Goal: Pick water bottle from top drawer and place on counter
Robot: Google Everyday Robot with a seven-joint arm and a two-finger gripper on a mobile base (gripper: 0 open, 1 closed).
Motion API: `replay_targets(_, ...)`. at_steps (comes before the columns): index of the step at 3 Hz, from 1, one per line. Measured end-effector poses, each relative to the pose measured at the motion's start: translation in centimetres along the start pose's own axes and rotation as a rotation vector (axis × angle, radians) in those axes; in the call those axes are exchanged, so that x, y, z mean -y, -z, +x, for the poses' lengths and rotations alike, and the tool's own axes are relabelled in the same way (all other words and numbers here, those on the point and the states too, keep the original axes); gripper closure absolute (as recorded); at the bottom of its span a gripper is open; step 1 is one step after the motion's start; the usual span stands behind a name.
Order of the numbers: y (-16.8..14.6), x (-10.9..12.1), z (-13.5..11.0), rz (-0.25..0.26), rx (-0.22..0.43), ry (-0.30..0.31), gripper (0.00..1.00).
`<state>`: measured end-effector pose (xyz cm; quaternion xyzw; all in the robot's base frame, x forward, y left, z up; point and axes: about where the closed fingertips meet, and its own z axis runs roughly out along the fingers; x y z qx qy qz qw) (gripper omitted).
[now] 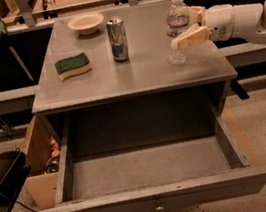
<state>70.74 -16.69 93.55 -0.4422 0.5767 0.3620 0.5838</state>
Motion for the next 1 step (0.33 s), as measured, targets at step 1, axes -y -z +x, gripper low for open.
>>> replay_targets(1, -0.01, 0.0, 0.0, 0.0, 0.0, 0.0, 0.0)
